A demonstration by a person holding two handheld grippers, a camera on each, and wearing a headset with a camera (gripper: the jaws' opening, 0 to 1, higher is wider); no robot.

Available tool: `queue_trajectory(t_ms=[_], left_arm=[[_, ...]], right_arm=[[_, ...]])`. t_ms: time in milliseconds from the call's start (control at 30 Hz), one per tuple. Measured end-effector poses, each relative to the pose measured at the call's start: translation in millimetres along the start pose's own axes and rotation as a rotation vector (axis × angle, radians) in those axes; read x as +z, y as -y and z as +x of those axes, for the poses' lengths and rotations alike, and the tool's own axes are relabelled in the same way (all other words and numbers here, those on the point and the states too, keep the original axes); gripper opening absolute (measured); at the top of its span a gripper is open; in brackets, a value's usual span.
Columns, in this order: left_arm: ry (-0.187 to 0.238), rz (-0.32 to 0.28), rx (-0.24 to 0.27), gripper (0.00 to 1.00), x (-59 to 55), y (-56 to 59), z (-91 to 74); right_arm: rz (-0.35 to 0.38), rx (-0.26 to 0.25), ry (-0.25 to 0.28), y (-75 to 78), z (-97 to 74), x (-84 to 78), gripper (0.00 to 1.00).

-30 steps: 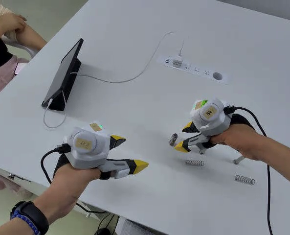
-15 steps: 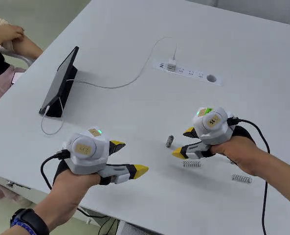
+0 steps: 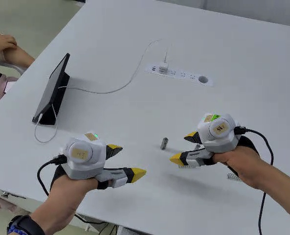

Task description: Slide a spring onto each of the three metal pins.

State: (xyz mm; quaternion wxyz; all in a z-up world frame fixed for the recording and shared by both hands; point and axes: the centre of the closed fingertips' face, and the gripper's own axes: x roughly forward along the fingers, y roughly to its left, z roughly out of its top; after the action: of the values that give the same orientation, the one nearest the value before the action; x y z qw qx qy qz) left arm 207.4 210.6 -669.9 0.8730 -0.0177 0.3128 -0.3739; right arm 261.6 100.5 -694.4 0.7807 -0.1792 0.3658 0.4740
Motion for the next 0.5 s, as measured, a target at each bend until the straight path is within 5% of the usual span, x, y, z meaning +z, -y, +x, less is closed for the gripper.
queue_trajectory(t_ms=[500], left_arm=[[-0.009, 0.01, -0.021, 0.61, 4.6, 10.0, 6.7]], right_arm=[[0.085, -0.032, 0.059, -7.3, -10.4, -9.7, 0.59]])
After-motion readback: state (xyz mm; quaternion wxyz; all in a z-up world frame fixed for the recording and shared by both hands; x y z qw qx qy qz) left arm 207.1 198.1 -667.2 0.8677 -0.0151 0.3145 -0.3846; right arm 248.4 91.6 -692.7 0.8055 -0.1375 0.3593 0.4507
